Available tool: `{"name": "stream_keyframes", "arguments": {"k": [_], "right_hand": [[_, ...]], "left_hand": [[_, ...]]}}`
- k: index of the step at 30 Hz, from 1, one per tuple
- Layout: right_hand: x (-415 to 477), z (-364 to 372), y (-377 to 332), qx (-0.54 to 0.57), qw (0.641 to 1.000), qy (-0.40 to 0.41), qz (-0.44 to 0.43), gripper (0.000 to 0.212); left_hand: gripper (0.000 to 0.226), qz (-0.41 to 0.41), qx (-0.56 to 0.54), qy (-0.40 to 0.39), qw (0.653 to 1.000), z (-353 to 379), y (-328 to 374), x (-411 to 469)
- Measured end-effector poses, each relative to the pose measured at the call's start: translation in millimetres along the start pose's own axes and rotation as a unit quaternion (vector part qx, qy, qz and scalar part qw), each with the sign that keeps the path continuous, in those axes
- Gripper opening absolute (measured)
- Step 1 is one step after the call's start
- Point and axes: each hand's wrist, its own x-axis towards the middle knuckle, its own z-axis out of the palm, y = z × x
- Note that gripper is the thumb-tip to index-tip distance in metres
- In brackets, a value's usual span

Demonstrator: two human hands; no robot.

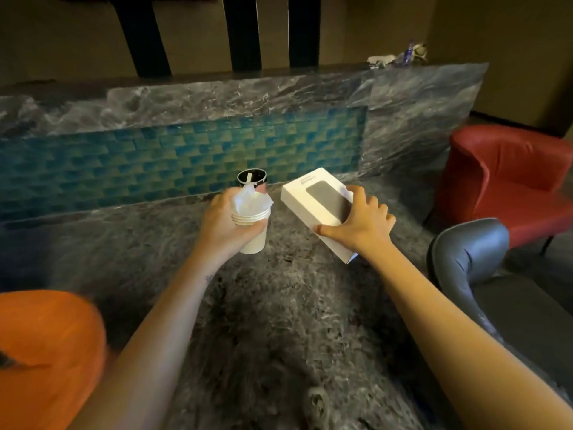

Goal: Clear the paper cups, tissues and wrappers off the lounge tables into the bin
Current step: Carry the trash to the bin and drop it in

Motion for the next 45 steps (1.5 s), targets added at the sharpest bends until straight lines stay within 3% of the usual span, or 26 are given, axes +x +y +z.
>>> {"name": "stream_keyframes", "arguments": {"k": [5,13,18,23,31,41,45], "right_hand": [[184,91,2,-0.011,1.0,-0.012,-0.02,0.094],[450,232,-78,0.014,0.991,-0.084,-0.1,0.096],[615,344,-110,0.014,0.987,-0.107,-0.118,0.099],[787,412,-124,0.002,0.992,-0.107,-0.068,0.099],[1033,496,-121,-0.014,0.997,-0.081,0.007,0.096],[1294,732,-139,-0.002,0.984,-0.179,0.002,0.094],[1349,820,-151,0.009,0.977,-0.213,0.006,0.095]], "left_hand": [[0.051,-0.03,0.002,0.011,0.999,57,-85,177],[0.061,-0.111,0.057,0.074,0.989,55,-217,415],[0.061,-0.112,0.081,0.096,0.986,72,-330,561],[0.062,-0.129,0.061,0.083,0.986,100,-412,741],[0.078,-0.101,0.049,-0.01,0.994,192,-512,1025],[0.053,-0.171,0.033,-0.013,0.985,311,-719,1249],[0.058,-0.233,0.026,0.006,0.972,345,-800,1294]]}}
